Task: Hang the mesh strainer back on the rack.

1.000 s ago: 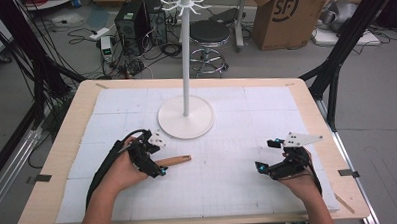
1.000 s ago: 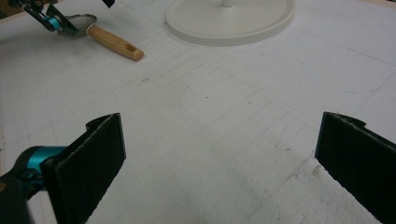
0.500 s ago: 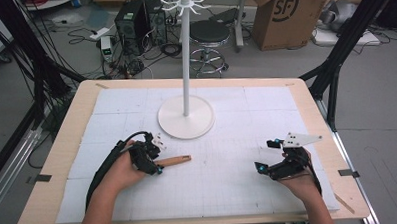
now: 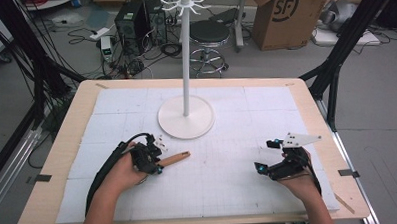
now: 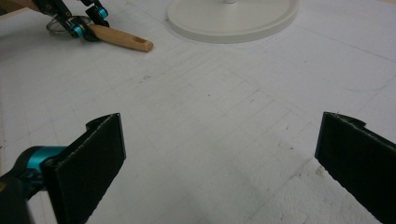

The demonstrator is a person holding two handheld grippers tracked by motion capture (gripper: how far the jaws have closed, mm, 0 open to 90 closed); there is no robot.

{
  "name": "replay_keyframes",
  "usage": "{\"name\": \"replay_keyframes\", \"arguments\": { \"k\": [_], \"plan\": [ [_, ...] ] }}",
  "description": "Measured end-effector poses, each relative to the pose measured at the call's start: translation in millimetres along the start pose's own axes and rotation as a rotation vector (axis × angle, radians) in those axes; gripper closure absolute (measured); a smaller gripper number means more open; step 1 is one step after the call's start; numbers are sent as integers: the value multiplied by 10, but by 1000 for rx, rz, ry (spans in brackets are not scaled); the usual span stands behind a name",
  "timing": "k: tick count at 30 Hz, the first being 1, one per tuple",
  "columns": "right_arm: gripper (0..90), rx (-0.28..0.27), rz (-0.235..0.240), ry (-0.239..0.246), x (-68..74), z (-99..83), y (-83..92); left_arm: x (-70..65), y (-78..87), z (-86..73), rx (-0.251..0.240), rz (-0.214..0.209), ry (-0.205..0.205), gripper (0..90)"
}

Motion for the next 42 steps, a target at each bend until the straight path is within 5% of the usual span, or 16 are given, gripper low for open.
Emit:
{"name": "replay_keyframes", "arguments": {
  "k": [10,17,23,42],
  "plan": [
    [5,6,2,-1,0,-6,-12,47,-18,14,16,-14,5,615],
    [5,10,8,5,8,-9,-30,43,-32,40,39,-36,1,649],
    [5,6,5,6,-3,-6,-17,5,-22,49,49,-7,-19,686],
    [5,5,2,-2,6,-2,-6,-67,419,317,-338,-49,42,686]
  ]
}}
Point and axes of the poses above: each handheld gripper's, and its own axes: y roughly backward along the jaws, z roughly out of its top, x roughly to its left, the point moved 5 cm from there along -y, roughly forward along the jaws, and after that the axes turned 13 degrees about -x, right-handed, at the moved point
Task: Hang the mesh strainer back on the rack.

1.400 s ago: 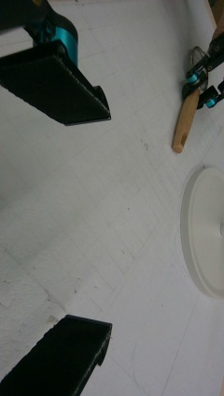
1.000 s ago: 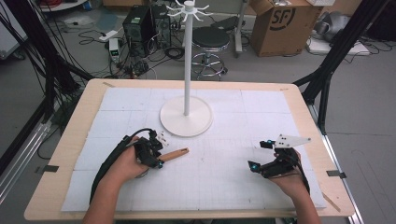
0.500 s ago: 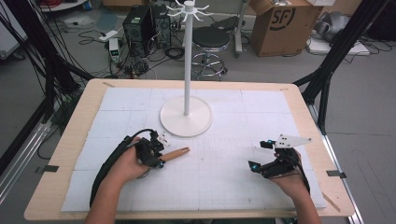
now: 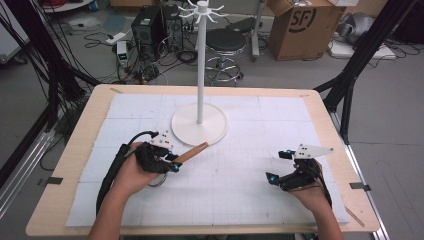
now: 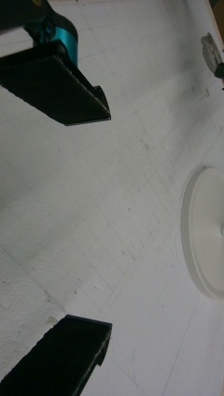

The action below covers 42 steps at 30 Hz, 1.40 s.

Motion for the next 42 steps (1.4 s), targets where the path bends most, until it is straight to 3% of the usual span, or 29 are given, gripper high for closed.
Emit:
{"name": "replay_keyframes", "arguments": {
  "k": [4,8,10,18,34,42],
  "plan": [
    [5,-5,-2,2,-5,3,5,-11,53,146,-77,-16,5,687],
    [5,-6,0,1,-7,5,11,-1,92,239,-116,-7,7,686],
    [5,-9,-1,1,-8,7,12,2,144,339,-165,-23,12,686],
    [5,-13,1,0,-8,12,22,26,292,552,-277,-80,40,687],
    [5,-14,2,0,-17,11,21,197,607,1009,-379,-96,23,687],
    [5,-15,1,0,-18,12,21,344,812,1230,-436,-70,29,687]
  ]
}}
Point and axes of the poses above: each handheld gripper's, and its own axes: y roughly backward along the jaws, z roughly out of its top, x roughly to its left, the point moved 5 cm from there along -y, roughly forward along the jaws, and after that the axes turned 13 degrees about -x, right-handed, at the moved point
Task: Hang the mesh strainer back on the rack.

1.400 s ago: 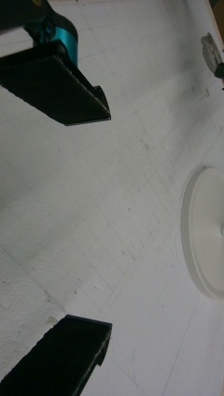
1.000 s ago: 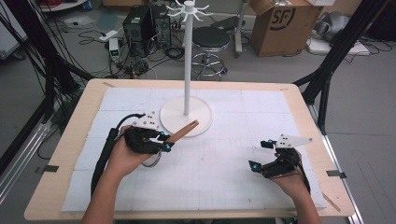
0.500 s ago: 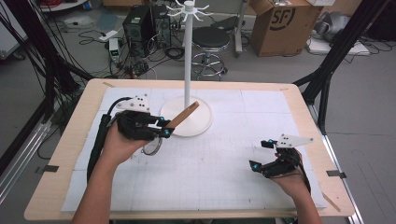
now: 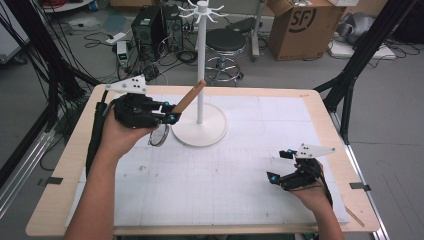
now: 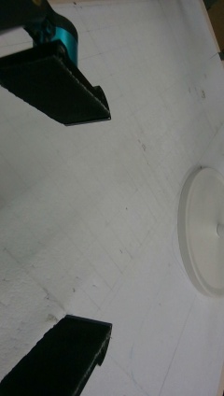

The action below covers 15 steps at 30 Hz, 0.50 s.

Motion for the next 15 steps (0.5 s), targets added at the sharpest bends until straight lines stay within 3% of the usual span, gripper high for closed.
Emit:
{"name": "replay_keyframes", "arguments": {
  "k": [5,15],
  "plan": [
    [5,5,1,-3,4,-2,-4,36,24,213,-45,1,-9,687],
    [5,-3,1,-4,0,2,4,112,-30,534,-89,20,-25,687]
  ]
}}
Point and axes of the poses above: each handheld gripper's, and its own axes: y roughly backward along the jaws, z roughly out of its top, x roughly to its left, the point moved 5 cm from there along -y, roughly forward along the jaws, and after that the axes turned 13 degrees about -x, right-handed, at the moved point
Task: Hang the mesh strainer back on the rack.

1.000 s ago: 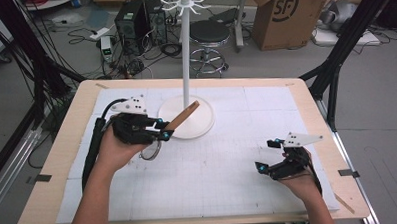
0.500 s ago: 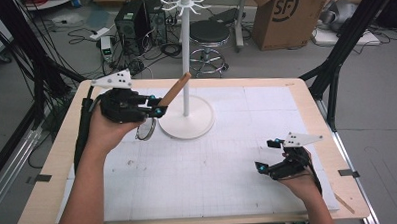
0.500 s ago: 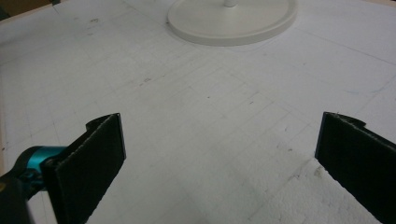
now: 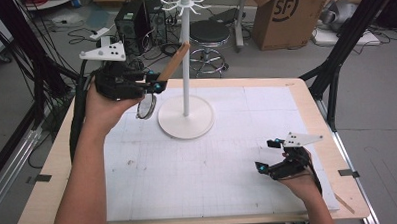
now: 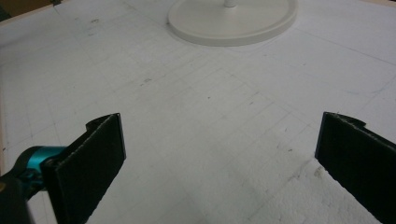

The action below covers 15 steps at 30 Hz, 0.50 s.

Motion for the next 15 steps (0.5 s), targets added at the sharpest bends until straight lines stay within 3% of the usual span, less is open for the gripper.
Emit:
{"name": "replay_keyframes", "arguments": {
  "k": [9,12,15],
  "plan": [
    [5,-7,1,-4,-15,4,14,106,-6,247,-23,23,-15,687],
    [5,-9,3,-3,-15,6,17,157,20,319,-46,26,-2,687],
    [5,-8,2,-9,-16,6,21,212,25,341,-32,39,10,687]
  ]
}}
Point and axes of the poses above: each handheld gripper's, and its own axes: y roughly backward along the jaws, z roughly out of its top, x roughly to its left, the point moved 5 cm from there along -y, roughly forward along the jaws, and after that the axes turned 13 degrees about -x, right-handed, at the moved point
